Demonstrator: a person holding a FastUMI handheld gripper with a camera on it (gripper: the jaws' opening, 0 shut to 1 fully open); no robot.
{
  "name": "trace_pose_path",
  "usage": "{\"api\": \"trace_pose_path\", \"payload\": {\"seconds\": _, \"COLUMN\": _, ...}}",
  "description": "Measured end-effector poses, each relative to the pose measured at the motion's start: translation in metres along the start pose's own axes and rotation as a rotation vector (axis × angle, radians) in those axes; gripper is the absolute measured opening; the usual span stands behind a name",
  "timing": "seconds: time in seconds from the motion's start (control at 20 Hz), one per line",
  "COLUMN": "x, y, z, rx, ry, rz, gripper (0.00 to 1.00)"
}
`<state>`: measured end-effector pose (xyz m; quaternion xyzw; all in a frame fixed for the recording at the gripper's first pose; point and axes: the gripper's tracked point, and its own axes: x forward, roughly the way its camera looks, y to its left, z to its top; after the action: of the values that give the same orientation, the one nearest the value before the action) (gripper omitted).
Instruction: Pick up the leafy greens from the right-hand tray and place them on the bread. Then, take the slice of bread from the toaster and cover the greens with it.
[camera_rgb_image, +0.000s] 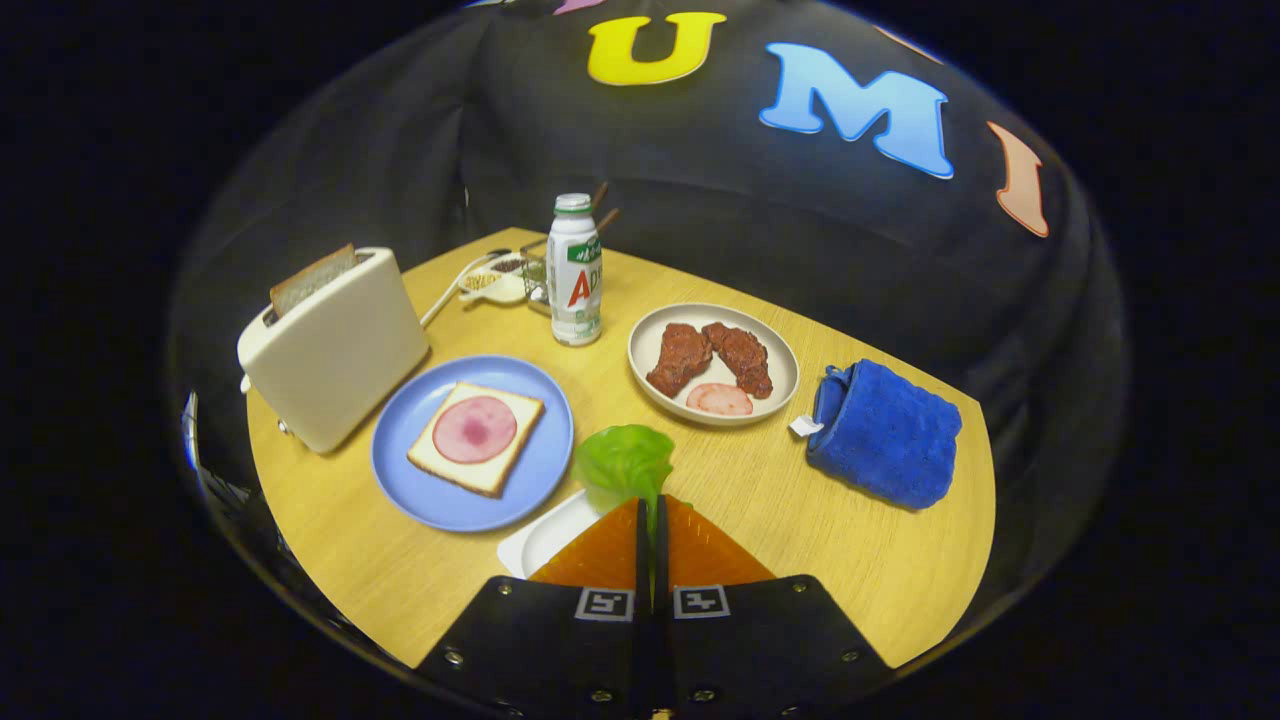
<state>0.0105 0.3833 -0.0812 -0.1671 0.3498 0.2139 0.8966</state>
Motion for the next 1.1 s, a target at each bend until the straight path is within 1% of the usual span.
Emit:
{"api": "trace_pose_path", "payload": {"seconds": 0.05, "x": 0.0, "y": 0.006, "z": -0.003, "rx": 0.02, "ry": 0.013, "rz": 0.03, "gripper": 0.01}}
{"api": "trace_pose_path", "payload": {"seconds": 0.1, "x": -0.001, "y": 0.008, "z": -0.001, "rx": 0.038, "ry": 0.008, "rz": 0.043, "gripper": 0.01}}
{"api": "trace_pose_path", "payload": {"seconds": 0.25, "x": -0.011, "y": 0.007, "z": 0.014, "rx": 0.05, "ry": -0.044, "rz": 0.053, "gripper": 0.0}}
{"api": "trace_pose_path", "payload": {"seconds": 0.4, "x": -0.021, "y": 0.022, "z": 0.035, "rx": 0.027, "ry": -0.086, "rz": 0.078, "gripper": 0.0}}
{"api": "trace_pose_path", "payload": {"seconds": 0.55, "x": -0.024, "y": 0.049, "z": 0.053, "rx": -0.003, "ry": -0.113, "rz": 0.123, "gripper": 0.0}}
{"api": "trace_pose_path", "payload": {"seconds": 0.8, "x": -0.008, "y": 0.105, "z": 0.074, "rx": -0.04, "ry": -0.109, "rz": 0.233, "gripper": 0.0}}
{"api": "trace_pose_path", "payload": {"seconds": 1.0, "x": 0.004, "y": 0.15, "z": 0.073, "rx": -0.061, "ry": -0.067, "rz": 0.333, "gripper": 0.0}}
{"api": "trace_pose_path", "payload": {"seconds": 1.1, "x": 0.01, "y": 0.168, "z": 0.067, "rx": -0.057, "ry": -0.026, "rz": 0.388, "gripper": 0.0}}
